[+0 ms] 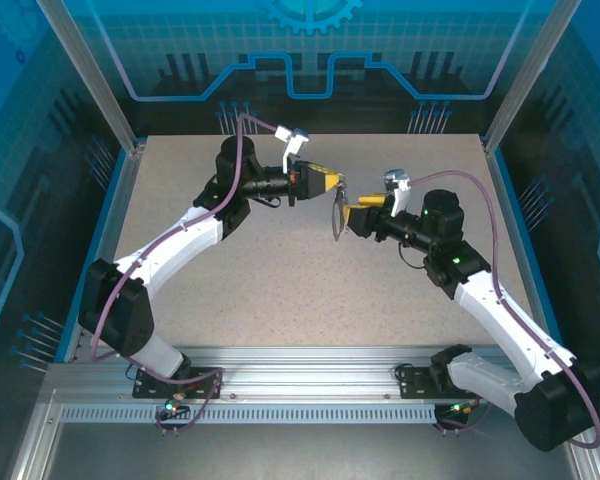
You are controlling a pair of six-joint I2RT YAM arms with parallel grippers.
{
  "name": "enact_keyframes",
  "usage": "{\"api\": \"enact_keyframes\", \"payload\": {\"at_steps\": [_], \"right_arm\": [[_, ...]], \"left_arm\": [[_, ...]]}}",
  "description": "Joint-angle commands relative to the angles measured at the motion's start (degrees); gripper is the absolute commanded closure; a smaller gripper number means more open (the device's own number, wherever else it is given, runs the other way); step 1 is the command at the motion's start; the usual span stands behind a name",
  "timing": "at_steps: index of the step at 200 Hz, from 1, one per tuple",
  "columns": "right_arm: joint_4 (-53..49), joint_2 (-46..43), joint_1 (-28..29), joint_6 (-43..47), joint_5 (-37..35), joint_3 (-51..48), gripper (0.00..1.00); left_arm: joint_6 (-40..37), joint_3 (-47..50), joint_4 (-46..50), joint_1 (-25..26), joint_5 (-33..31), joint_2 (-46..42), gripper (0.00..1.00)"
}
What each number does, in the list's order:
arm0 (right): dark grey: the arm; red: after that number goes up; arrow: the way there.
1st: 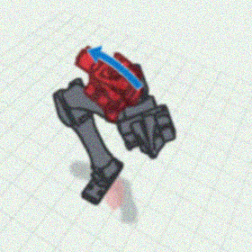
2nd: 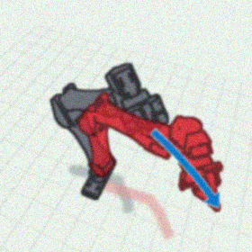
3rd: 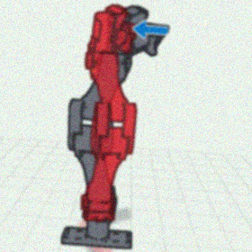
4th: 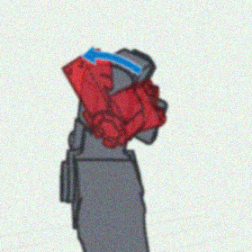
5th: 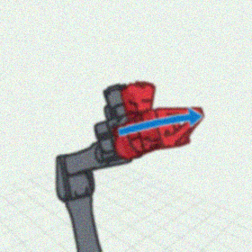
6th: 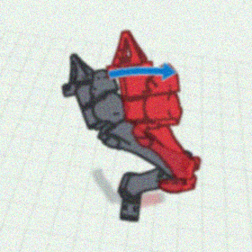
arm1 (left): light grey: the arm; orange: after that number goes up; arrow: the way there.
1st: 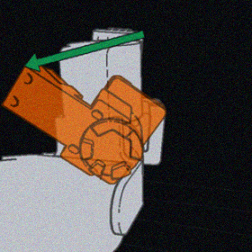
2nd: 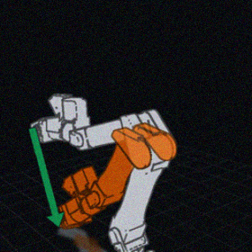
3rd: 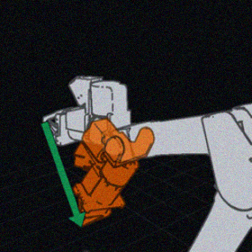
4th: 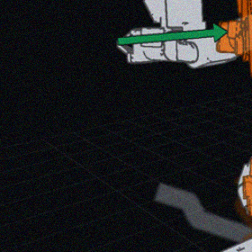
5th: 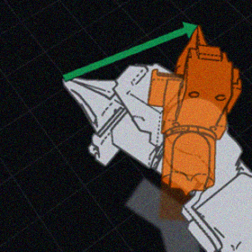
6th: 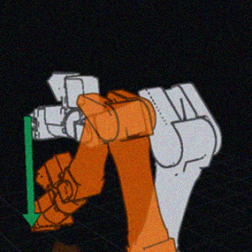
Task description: Put the keys on the keyring
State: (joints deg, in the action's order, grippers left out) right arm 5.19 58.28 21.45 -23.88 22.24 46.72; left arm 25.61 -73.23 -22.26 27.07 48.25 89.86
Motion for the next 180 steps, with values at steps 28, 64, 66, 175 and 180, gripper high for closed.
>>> {"api": "enact_keyframes", "payload": {"at_steps": [28,64,66,175,180], "right_arm": [[0.8,-0.4,2.1,2.5,-3.3,2.0,0.38],[1.6,1.6,2.8,2.6,-3.7,3.4,0.39],[1.6,1.7,2.9,2.6,-3.7,3.4,0.39],[1.7,4.8,3.9,4.2,-2.5,4.1,0.84],[1.7,4.8,4.0,4.3,-2.2,4.0,0.88]], "left_arm": [[0.6,0.8,-2.6,0.5,-0.6,-2.2,1.00],[0.4,0.5,-2.5,0.7,-0.6,-1.9,1.00],[0.4,0.5,-2.6,0.7,-0.5,-2.0,1.00],[0.4,0.5,-3.0,1.0,-1.7,-1.5,1.00],[0.5,0.5,-3.2,1.0,-1.7,-1.4,1.00]]}}
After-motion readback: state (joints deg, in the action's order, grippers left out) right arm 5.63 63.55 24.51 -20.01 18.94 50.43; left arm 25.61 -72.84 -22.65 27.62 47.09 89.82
